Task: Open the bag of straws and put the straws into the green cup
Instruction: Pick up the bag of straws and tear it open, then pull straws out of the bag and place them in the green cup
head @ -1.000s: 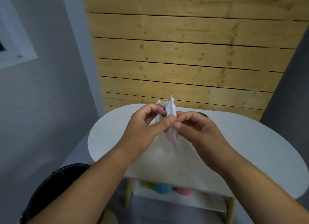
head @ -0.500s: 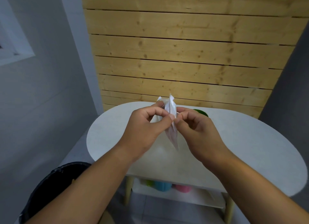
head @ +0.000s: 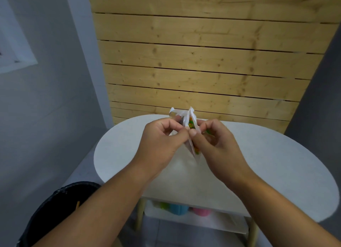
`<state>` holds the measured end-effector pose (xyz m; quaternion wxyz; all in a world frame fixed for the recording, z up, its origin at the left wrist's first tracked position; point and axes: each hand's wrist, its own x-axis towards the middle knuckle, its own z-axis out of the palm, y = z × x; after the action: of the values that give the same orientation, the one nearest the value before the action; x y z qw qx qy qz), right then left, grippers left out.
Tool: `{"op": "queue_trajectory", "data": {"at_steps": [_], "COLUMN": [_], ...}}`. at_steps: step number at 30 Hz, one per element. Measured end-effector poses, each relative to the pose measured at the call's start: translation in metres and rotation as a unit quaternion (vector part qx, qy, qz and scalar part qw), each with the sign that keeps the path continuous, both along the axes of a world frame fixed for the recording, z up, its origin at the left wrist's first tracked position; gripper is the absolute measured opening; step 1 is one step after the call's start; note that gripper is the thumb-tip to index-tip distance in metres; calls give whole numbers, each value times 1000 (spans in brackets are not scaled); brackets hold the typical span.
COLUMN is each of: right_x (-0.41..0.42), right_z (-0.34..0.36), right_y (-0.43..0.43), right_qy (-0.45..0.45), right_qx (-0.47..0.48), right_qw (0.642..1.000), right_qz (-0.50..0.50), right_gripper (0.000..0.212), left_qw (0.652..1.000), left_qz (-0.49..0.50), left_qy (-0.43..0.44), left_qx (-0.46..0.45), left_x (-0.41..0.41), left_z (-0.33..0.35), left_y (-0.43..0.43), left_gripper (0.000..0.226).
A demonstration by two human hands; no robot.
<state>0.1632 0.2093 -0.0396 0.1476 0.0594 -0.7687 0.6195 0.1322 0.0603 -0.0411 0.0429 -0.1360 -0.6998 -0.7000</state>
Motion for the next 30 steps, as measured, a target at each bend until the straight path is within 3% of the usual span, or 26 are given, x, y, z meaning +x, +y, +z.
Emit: {"op": "queue_trajectory", "data": {"at_steps": [5,8,12,14,16,19,22,26,30], "right_x": [-6,-4,-2,-2,-1,-2,-7,-11,-17], "right_z": [4,3,2,3,5,8,8,8,0], "right_y": [7,5,0,-1,-3,-2,0,5,14], "right_qy": [-36,-55,-62,-69,-79,-94,-106,-124,-136], "right_qx": [-47,-95,-79,-128,-194,-270,-327,-375,-376], "right_qw": [998,993,994,989,978,958,938,917,916], "right_qz": [-36,-34,-40,-30,0,24,33,49,5], "right_gripper": [21,21,20,20,21,30,22,14,24], "left_qw": [998,984,911,862,832,829,814,809,838], "left_qz": [35,24,-28,-77,-104,-96,-85,-73,-65], "left_qy": [-54,-172,-363,-397,-378,-314,-269,-256,-227], "left_qx": [19,43,193,307,392,452,507,524,493], "left_x": [1,0,-17,-28,-35,-40,-41,-49,-57], "left_z": [7,4,-7,-19,-31,-42,-42,-27,-11], "left_y": [0,2,3,5,10,19,25,21,14], "left_gripper": [12,28,33,40,53,66,68,75,59]}}
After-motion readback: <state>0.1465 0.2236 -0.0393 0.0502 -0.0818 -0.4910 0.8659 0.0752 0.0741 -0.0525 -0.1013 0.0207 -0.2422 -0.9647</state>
